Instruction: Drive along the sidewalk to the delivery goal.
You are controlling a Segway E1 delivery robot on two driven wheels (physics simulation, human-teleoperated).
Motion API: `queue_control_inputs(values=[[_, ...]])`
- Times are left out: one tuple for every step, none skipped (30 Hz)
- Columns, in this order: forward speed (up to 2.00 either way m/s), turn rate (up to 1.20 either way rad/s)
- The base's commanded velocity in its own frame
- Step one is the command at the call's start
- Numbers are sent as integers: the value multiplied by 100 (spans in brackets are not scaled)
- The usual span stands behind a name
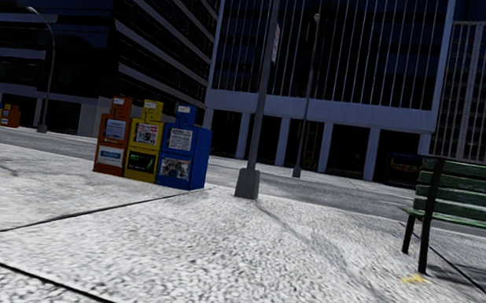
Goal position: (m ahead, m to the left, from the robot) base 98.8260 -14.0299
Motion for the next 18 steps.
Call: queue_control_inputs(values=[[200,59],[200,59],[200,61],[200,62],[200,64],[200,67],[200,67],[200,69],[200,69],[200,69],[200,69],[200,69],[200,69],[200,69],[200,69],[200,69],[200,69],[200,69]])
